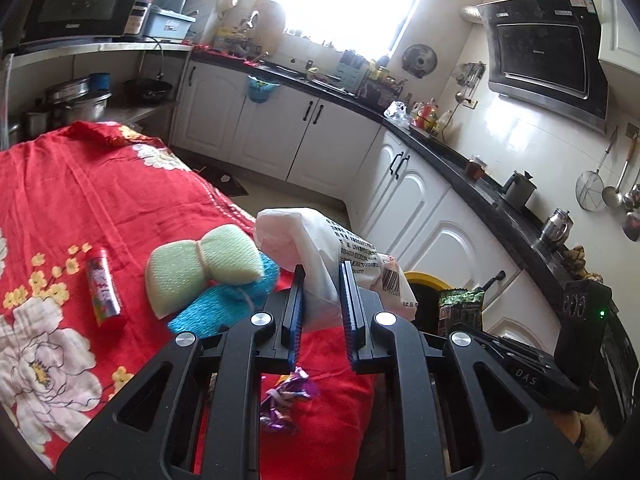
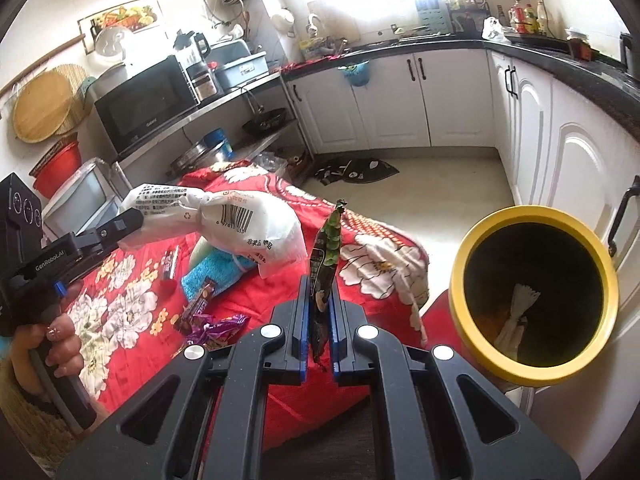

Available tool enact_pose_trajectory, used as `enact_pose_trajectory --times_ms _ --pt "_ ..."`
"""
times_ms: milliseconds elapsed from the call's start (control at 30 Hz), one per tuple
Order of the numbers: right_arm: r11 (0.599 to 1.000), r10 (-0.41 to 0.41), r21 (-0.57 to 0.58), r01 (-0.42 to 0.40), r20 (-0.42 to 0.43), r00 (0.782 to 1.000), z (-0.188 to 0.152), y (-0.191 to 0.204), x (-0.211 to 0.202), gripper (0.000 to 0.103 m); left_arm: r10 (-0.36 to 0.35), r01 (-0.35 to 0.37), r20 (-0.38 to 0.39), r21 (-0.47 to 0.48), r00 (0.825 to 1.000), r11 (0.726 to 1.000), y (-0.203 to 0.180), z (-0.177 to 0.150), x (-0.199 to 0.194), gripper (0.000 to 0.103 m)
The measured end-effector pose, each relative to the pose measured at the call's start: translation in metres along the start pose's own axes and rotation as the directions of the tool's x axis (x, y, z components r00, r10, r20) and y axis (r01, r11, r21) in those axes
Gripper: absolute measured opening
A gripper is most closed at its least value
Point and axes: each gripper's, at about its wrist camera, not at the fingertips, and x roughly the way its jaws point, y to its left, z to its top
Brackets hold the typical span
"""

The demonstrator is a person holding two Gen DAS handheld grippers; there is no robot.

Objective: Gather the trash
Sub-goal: 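Carry the white bag and green packet in both tools over the bin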

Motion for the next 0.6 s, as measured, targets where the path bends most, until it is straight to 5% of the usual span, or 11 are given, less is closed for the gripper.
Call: enact_pose_trajectory --times_ms 600 --pt "0.996 -0.074 0.063 0.069 0.095 0.993 0.013 -0.035 -0.037 0.008 -0.055 0.055 -0.002 0.078 0.999 0.995 -0.05 0.016 0.024 0.012"
